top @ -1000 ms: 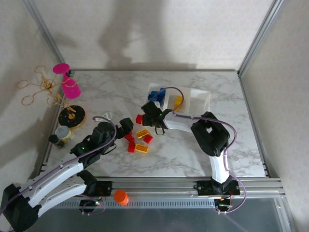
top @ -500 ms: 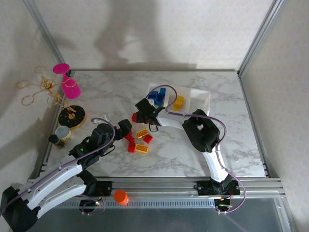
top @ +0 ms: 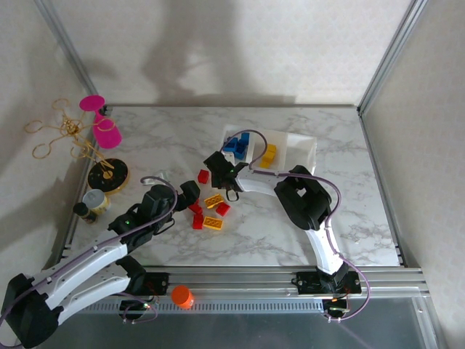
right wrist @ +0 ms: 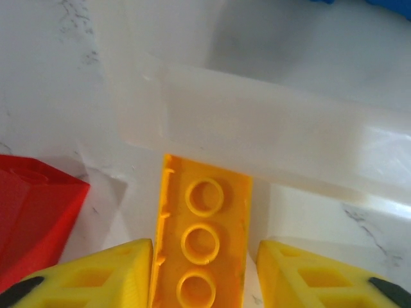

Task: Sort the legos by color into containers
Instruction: Pick up the lego from the center of the table, then place the lego in the container.

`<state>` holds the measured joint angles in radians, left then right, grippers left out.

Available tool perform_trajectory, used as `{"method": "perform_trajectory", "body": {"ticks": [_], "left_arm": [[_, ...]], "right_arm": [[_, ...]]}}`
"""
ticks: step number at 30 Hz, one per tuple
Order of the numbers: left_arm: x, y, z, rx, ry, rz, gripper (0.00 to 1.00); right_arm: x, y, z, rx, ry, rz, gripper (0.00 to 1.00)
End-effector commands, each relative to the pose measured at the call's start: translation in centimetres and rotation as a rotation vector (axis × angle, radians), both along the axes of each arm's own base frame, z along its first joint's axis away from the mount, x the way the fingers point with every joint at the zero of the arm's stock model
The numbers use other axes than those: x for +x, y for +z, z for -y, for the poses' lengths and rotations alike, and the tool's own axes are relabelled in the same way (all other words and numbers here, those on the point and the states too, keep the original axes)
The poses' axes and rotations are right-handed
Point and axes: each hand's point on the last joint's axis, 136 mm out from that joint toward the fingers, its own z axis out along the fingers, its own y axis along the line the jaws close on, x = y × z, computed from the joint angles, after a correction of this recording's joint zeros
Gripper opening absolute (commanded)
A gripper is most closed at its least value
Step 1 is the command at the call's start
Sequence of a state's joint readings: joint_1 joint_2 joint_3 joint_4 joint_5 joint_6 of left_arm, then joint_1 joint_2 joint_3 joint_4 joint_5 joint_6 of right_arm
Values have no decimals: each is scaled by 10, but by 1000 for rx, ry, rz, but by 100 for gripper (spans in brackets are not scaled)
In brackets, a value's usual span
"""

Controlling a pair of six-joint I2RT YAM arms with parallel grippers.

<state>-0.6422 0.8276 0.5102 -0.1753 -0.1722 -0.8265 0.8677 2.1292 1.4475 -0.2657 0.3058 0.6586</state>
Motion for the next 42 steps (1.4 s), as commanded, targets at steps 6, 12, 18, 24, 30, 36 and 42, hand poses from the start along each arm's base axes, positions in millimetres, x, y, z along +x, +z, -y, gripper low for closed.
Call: {"method": "perform_trajectory", "body": {"ticks": [6, 12, 18, 24, 30, 36, 42], "left_arm": [[5, 12, 6, -26, -18, 23, 100], [1, 17, 5, -36, -20, 24, 100], [0, 25, 15, -83, -60, 38, 100], [3, 22, 27, -97, -92, 29, 100], [8, 20, 46, -124, -137, 24, 99], [18, 23, 61, -114, -163, 26, 100], [27, 23, 70, -98, -177, 22, 100]], "right_arm": [[-18, 8, 4, -28, 65, -26, 35], [-27, 37, 5, 29, 116, 10, 32], [-40, 77, 19, 87, 136, 55, 31], [-31, 106, 58, 67, 56, 117, 31], [0, 117, 110, 55, -63, 146, 32], [46, 113, 147, -48, -154, 197, 32], [87, 97, 152, -81, -182, 206, 33]]}}
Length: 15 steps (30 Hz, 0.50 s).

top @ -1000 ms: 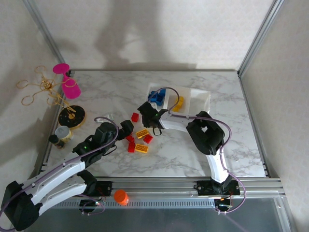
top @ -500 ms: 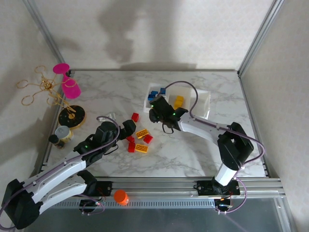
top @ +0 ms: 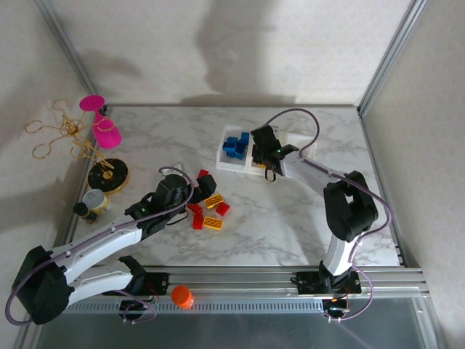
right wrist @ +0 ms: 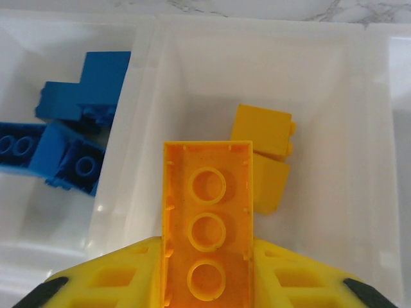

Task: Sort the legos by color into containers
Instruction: Place the lego in the container.

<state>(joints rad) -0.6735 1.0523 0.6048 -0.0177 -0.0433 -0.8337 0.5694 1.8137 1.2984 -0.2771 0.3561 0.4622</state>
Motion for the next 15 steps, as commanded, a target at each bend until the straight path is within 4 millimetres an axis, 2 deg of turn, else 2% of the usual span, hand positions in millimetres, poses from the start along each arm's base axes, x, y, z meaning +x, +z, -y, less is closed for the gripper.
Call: {"method": "perform_trajectory", "body": {"ticks": [1, 7, 13, 15], "left_arm": [[6, 17, 14, -21, -41, 44, 100], [9, 18, 15, -13, -37, 46, 100], [8, 19, 13, 0, -37, 50, 100], [8, 21, 13, -1, -37, 55, 100]], "right_arm": [[27, -3, 5, -44, -16, 24, 33], [51, -20, 4, -26, -5, -1, 39], [51, 2, 6, -5, 9, 34, 51], [49, 11, 6, 1, 16, 46, 52]]}}
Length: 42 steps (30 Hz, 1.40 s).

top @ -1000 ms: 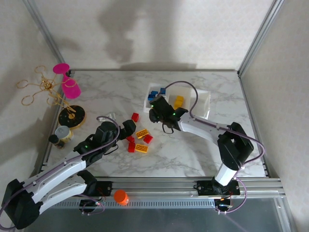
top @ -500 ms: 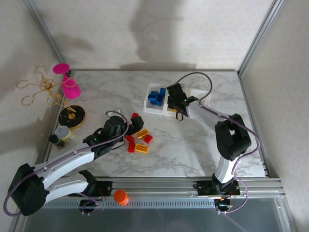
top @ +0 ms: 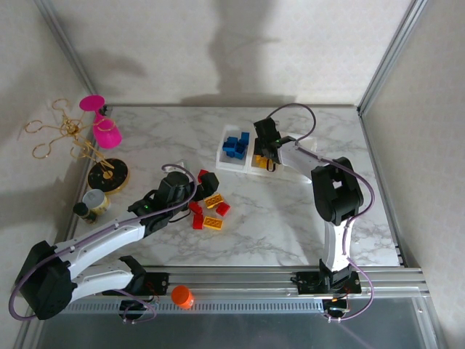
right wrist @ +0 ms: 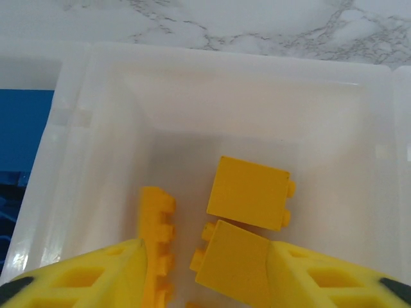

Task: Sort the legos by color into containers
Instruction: Place the lego in the container, then pick up the lego from the center of the table.

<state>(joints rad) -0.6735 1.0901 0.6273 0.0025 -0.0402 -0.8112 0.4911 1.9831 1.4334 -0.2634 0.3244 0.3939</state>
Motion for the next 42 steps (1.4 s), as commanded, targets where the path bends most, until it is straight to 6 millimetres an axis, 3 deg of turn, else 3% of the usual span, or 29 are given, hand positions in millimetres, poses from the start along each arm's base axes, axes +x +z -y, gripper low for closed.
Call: {"method": "perform_trajectory", "body": {"ticks": [1, 5, 10, 22, 31, 42], "left_arm": [[2, 20, 7, -13, -25, 45, 100], [0, 24, 2, -7, -13, 53, 100], [-7, 20, -8, 2, 8, 46, 100], [-30, 3, -47, 14, 121, 23, 100], [-44, -6, -70, 31, 184, 4, 100], [-52, -11, -84, 33, 232, -7, 100]], "right_arm": [[1, 44, -7, 42, 30, 80, 52], [-21, 55, -16, 62, 68, 86, 55], [-61, 48, -37, 82, 141, 40, 56], [-165, 20, -134, 152, 438, -63, 65], [-202, -6, -173, 115, 571, -110, 78], [-205, -36, -191, 22, 602, -102, 91]]}}
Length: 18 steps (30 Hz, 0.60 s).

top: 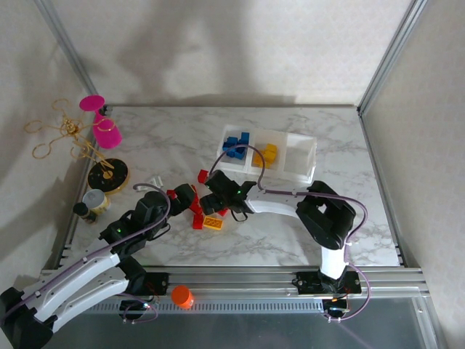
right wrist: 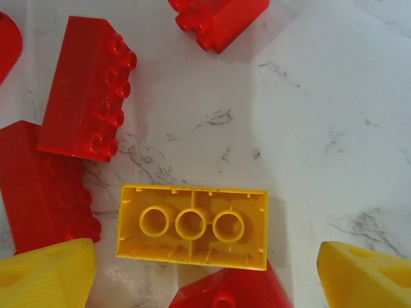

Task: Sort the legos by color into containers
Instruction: Pick up the lego from the center of the table.

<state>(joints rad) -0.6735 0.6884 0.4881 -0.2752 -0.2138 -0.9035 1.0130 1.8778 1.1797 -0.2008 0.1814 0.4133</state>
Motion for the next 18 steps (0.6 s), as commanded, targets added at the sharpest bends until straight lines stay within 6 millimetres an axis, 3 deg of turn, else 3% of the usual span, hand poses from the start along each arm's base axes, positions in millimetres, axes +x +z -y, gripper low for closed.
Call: {"method": "perform_trajectory", "body": {"ticks": [1, 10, 18], "left_arm": [[-4, -10, -9, 18, 37, -18, 100], [-2, -8, -7, 18, 33, -12, 100], [0, -7, -5, 21, 26, -9, 100]], "right_arm": [[7, 2, -12, -15, 7, 50, 91], [11, -12, -21, -34, 17, 46, 88], [11, -19, -20, -46, 19, 35, 72]]}}
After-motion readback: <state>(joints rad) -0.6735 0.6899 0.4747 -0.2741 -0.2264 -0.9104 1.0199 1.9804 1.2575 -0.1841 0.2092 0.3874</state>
